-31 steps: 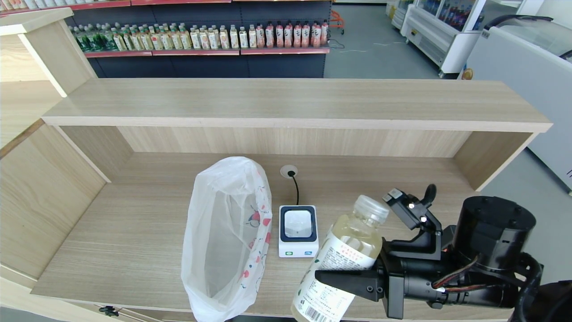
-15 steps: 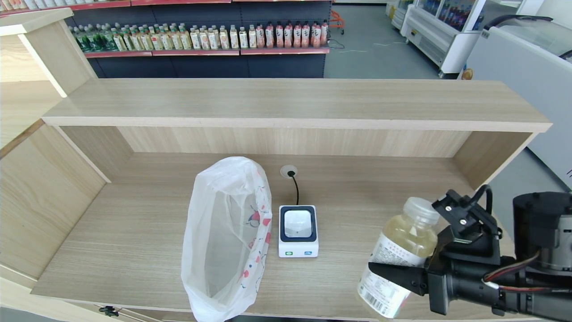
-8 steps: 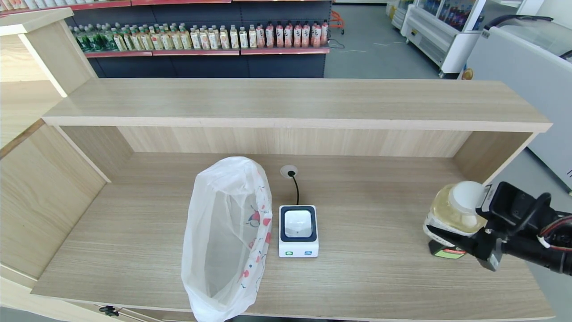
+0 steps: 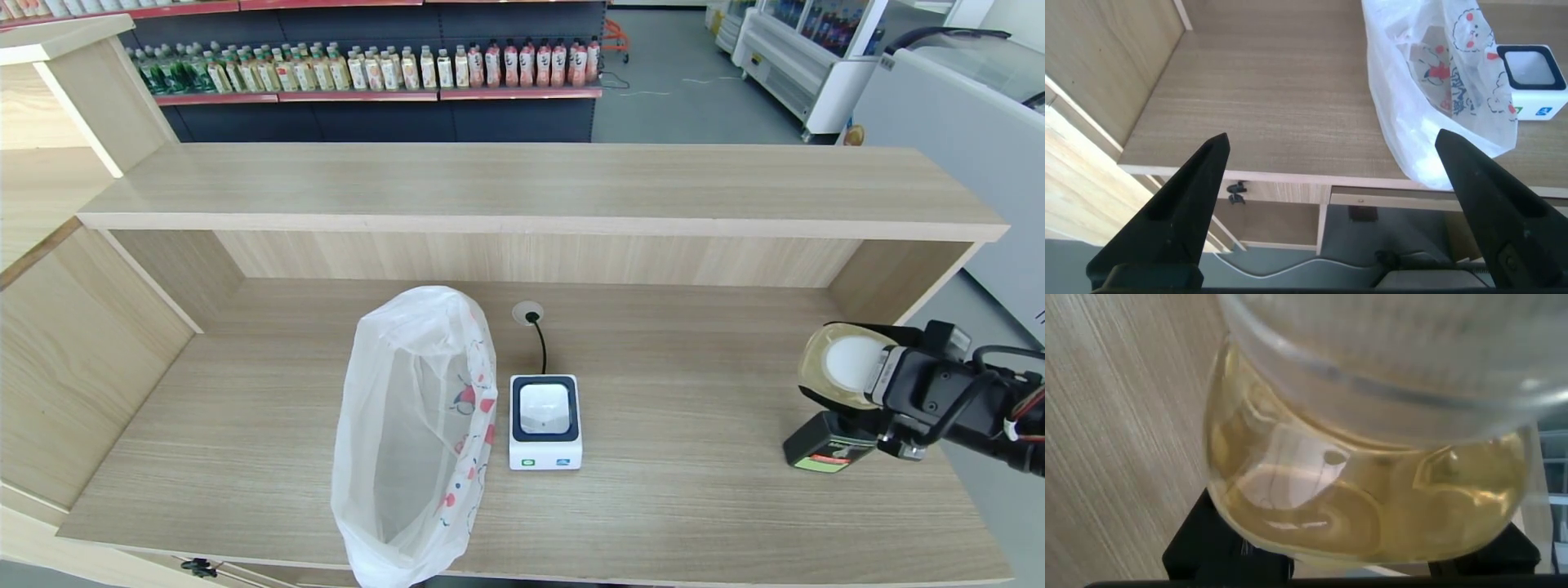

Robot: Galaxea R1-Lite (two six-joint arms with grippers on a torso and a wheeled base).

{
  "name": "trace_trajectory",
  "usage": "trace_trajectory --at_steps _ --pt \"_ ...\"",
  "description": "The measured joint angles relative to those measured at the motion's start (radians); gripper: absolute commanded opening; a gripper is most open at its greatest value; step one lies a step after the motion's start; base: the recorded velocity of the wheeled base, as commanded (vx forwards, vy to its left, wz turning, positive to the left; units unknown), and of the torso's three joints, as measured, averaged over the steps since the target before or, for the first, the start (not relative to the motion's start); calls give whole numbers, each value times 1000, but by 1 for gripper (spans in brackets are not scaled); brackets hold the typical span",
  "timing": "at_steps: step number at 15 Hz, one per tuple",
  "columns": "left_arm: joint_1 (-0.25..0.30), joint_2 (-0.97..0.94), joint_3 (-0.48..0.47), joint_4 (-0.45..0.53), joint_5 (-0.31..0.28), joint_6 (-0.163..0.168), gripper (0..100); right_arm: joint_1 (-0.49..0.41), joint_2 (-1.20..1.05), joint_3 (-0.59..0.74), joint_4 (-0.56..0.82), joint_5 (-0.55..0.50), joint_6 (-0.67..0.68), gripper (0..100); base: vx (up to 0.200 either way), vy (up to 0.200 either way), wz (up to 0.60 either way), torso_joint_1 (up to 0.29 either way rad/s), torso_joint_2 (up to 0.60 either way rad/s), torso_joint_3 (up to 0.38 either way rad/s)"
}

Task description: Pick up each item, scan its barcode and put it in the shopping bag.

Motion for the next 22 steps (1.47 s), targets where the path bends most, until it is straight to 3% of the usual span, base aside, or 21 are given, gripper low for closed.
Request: trace_trajectory --at_steps 2,14,22 --pt "0 0 0 0 0 0 100 0 -10 3 -1 -6 -4 0 0 0 0 0 0 0" --pt "0 0 0 1 -1 -4 100 1 -27 13 0 -25 -3 0 -183 200 0 2 2 2" --pt "0 0 0 0 -2 -3 100 -8 164 -215 -6 58 13 0 0 200 0 3 2 5"
